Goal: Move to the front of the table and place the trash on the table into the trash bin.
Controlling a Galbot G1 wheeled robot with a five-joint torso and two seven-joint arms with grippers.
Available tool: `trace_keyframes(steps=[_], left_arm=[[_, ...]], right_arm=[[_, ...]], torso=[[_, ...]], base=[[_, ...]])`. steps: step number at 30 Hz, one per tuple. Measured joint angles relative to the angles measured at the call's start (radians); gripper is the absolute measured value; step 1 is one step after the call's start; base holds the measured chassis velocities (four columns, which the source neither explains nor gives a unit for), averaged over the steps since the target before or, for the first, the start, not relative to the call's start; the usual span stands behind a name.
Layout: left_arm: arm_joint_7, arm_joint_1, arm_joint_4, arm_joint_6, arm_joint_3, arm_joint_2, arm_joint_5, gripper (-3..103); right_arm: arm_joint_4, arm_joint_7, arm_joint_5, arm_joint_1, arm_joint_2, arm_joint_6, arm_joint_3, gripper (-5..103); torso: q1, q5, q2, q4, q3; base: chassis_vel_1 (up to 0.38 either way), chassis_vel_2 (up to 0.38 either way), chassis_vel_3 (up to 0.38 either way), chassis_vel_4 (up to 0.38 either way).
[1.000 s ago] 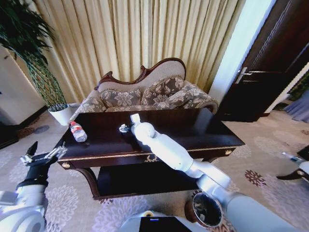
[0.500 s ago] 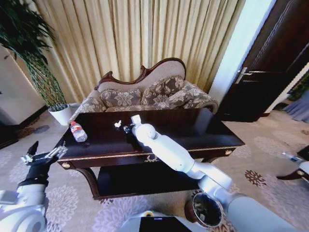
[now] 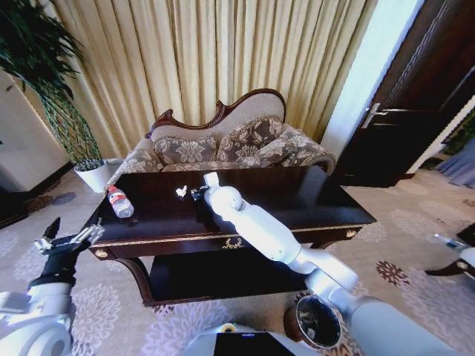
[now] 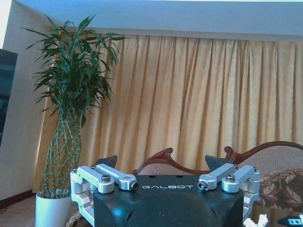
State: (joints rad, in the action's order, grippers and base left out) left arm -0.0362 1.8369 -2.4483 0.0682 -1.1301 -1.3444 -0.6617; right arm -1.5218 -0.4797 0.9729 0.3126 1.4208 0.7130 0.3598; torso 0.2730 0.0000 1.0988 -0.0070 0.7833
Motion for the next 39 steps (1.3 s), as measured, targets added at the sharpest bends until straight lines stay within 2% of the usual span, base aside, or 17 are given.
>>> trace_keyframes(steps=[2, 3, 5, 6, 9, 10, 15, 19, 39], left_arm=[[0.0, -0.002, 0.002, -0.011, 0.014, 0.001, 0.007, 100], [0.0, -0.002, 0.002, -0.011, 0.014, 0.001, 0.007, 100], [-0.001, -0.004, 0.002, -0.014, 0.02, 0.002, 0.009, 100], [-0.001, -0.004, 0.002, -0.014, 0.02, 0.002, 0.009, 100], [-0.001, -0.008, 0.007, -0.014, 0.026, 0.003, 0.014, 100], [-0.001, -0.008, 0.007, -0.014, 0.026, 0.003, 0.014, 100], [-0.002, -0.012, 0.013, -0.015, 0.035, 0.004, 0.024, 100], [-0.002, -0.012, 0.018, -0.016, 0.036, 0.005, 0.027, 100], [0.0, -0.014, 0.029, -0.028, 0.031, 0.004, 0.026, 100]], right_arm=[[0.003, 0.0, 0.0, -0.004, 0.007, 0.0, 0.0, 47], [0.003, 0.0, 0.0, -0.004, 0.007, 0.0, 0.0, 47], [0.014, 0.0, 0.0, -0.008, 0.018, 0.001, 0.0, 58], [0.014, 0.0, 0.0, -0.008, 0.018, 0.001, 0.0, 58], [0.022, -0.003, 0.006, -0.012, 0.027, 0.001, 0.002, 74], [0.022, -0.003, 0.006, -0.012, 0.027, 0.001, 0.002, 74], [0.029, -0.005, 0.015, -0.012, 0.042, 0.001, 0.005, 95], [0.038, 0.0, 0.014, -0.015, 0.056, 0.001, 0.014, 100], [0.127, 0.014, -0.022, -0.025, 0.118, -0.017, 0.012, 100]], torso=[[0.0, 0.0, 0.0, -0.0001, 0.0], [0.0, 0.0, 0.0, -0.0001, 0.0], [0.0, 0.0, 0.0, 0.0002, 0.0], [0.0, 0.0, 0.0, 0.0002, 0.0], [0.0, 0.0, 0.0, 0.0, 0.0], [0.0, 0.0, 0.0, 0.0, 0.0], [0.0, 0.0, 0.0, 0.0, 0.0], [0.0, 0.0, 0.0, 0.0, 0.0], [0.0, -0.0001, 0.0, 0.0, 0.0]], base=[[0.0, 0.0, 0.0, 0.0], [0.0, 0.0, 0.0, 0.0], [0.0, 0.0, 0.0, 0.0], [0.0, 0.0, 0.0, 0.0], [0.0, 0.0, 0.0, 0.0], [0.0, 0.0, 0.0, 0.0], [0.0, 0.0, 0.0, 0.0], [0.0, 0.0, 0.0, 0.0], [0.0, 0.0, 0.0, 0.0]])
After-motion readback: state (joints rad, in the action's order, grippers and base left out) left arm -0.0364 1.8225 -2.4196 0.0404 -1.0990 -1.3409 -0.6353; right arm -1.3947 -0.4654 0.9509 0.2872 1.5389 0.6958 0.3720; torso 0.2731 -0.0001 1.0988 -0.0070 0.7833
